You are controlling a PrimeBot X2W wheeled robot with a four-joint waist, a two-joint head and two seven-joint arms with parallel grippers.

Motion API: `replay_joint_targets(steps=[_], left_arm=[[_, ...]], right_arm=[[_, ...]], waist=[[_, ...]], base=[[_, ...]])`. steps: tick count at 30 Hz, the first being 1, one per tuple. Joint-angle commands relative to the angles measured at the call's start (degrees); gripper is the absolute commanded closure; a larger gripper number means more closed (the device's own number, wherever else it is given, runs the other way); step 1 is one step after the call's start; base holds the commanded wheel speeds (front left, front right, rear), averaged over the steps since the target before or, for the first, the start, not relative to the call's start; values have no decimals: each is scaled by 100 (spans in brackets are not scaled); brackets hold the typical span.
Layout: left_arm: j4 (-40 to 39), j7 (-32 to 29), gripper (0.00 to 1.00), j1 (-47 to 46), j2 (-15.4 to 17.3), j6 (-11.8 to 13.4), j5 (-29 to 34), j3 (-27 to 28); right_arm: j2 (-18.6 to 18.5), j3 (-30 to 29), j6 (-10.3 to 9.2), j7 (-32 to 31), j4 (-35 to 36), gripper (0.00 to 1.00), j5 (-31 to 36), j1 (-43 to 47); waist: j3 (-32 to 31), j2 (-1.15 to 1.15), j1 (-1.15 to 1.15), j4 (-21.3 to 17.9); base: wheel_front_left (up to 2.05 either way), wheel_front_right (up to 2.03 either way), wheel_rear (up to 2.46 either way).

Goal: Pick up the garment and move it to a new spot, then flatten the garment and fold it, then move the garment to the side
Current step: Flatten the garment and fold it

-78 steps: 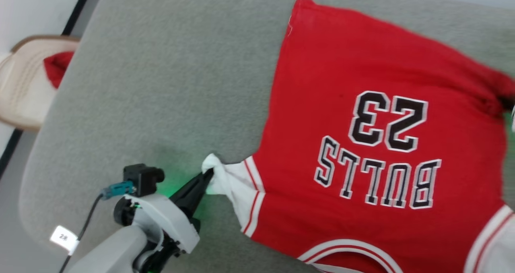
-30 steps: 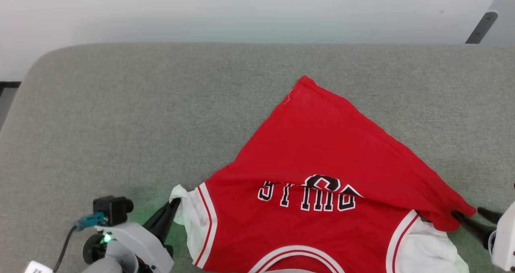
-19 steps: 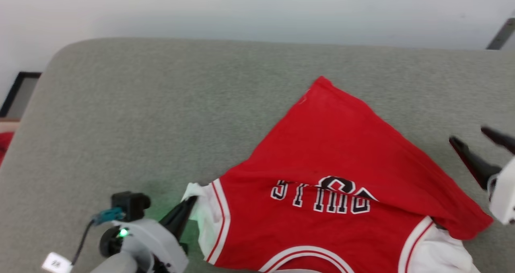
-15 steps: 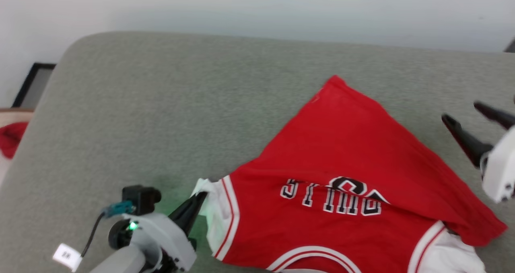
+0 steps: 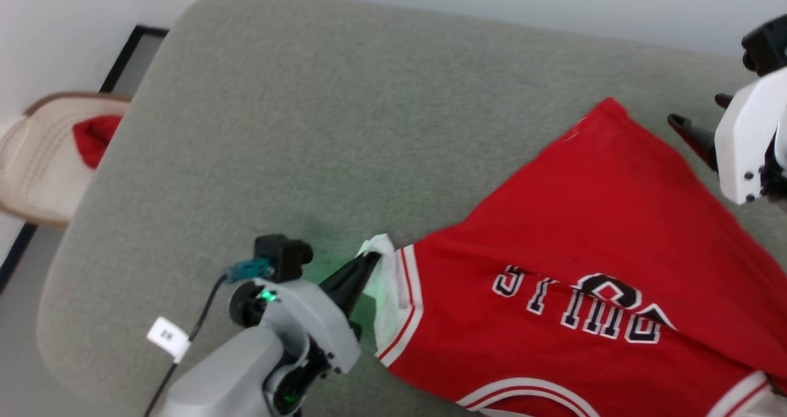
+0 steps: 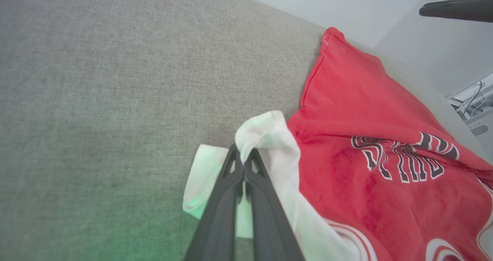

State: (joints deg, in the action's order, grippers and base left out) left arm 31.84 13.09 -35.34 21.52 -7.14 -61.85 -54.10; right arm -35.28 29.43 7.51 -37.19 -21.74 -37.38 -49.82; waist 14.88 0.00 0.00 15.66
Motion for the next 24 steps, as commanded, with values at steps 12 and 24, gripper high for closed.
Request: replay_joint_targets(steps=[12,24], left_arm=[[28,114,100,-544,-443,-41,-191,-516],[124,181,100,-760,-474,-35,-511,-909]], right_arm=[[-50,1215,-4,47,-1689,0,-772,-1041],[1,2211,-4,-554,-2654,81,-1370,-1077]], waist=[[746,0,0,894],[879,0,0,1046]], base=[[0,0,0],[0,0,0]])
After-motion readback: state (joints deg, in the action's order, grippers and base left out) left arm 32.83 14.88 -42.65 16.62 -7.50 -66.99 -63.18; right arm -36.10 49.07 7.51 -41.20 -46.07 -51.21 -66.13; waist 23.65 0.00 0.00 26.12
